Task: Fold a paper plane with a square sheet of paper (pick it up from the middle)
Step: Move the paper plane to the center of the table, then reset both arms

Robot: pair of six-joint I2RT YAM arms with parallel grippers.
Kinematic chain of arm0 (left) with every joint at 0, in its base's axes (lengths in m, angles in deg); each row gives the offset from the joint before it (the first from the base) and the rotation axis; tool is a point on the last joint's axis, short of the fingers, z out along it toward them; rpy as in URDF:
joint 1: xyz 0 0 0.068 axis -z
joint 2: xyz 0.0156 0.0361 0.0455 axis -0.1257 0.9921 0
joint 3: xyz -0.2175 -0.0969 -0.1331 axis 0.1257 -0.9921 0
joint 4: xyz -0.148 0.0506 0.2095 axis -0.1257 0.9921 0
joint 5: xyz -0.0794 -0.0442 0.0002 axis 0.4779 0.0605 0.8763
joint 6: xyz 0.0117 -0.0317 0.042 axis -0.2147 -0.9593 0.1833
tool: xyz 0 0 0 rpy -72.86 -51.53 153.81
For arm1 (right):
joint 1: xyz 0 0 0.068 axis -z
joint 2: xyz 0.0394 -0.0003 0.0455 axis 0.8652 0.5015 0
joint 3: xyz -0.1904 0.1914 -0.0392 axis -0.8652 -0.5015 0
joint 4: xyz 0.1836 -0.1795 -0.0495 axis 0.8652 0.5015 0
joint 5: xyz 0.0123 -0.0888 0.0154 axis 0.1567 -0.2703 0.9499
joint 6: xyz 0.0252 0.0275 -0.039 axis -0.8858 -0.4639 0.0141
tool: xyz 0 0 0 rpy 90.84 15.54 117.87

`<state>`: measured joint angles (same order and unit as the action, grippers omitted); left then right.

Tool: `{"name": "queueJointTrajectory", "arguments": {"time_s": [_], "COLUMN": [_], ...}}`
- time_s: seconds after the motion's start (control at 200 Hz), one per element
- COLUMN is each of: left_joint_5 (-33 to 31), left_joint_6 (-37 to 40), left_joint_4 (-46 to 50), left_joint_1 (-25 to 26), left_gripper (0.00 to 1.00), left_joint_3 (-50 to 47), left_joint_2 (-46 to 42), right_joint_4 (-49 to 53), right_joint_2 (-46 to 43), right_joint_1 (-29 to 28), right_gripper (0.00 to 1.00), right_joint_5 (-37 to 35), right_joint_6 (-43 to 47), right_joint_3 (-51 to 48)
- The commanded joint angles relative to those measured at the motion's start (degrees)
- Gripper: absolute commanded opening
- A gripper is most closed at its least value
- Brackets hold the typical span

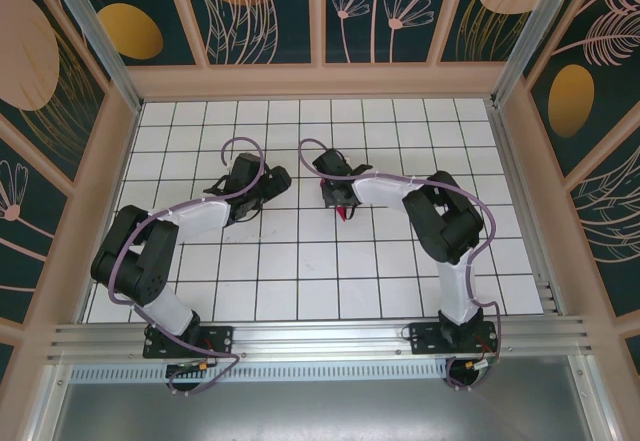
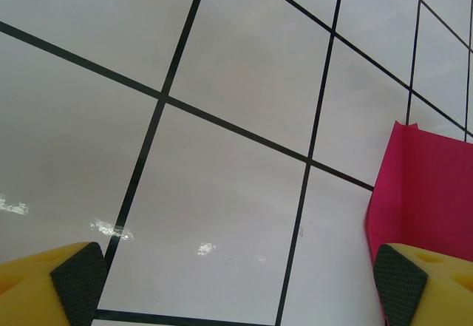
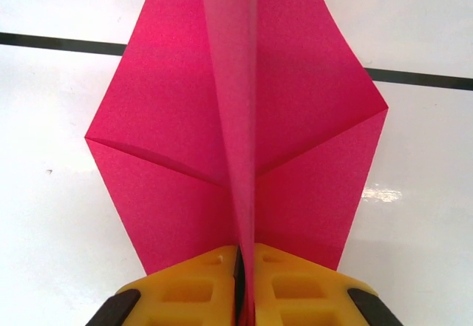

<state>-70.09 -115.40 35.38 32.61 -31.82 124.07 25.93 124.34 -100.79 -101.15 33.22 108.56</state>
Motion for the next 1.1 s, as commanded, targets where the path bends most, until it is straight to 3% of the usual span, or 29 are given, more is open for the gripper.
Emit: {"name": "queueJointTrajectory", "arguments": {"time_s": [0.0, 0.145, 0.535, 0.736, 0.781, 0.826, 1.096], "left_joint_5": [-0.70, -1.39, -6.22, -15.46, -18.97, -22.84, -37.46], "left_joint_6": [0.31, 0.49, 4.55, 10.62, 12.75, 14.88, 21.44], "left_joint_4": [0.51, 1.14, 6.09, 8.46, 8.18, 7.36, -5.19], "left_joint_1": [-0.34, -0.34, -0.86, -2.15, -2.38, -2.49, -7.57], "left_gripper": [0.95, 0.96, 0.96, 0.99, 0.99, 0.99, 0.99], "left_joint_3": [-0.78, -0.29, 6.11, 7.39, 7.45, 6.44, -9.84], "left_joint_2": [0.30, -0.23, -4.61, -8.73, -10.18, -11.88, -23.78], "right_joint_4": [1.76, 1.85, 1.18, -3.36, -3.88, -4.40, -14.85], "right_joint_2": [3.99, 1.82, -11.75, -20.97, -23.17, -25.17, -37.45], "right_joint_1": [-0.42, -0.09, 1.81, 6.20, 7.99, 9.23, 22.85], "right_gripper": [0.12, 0.20, 0.62, 0.76, 0.83, 0.98, 0.99], "right_joint_5": [0.07, -0.79, -1.08, -6.76, -7.87, -8.06, -16.00], "right_joint_6": [-1.38, -1.91, -4.10, -1.09, -0.03, 1.06, 3.37], "right_joint_3": [0.60, 3.66, 7.17, 2.15, 0.95, -0.49, -18.52]}}
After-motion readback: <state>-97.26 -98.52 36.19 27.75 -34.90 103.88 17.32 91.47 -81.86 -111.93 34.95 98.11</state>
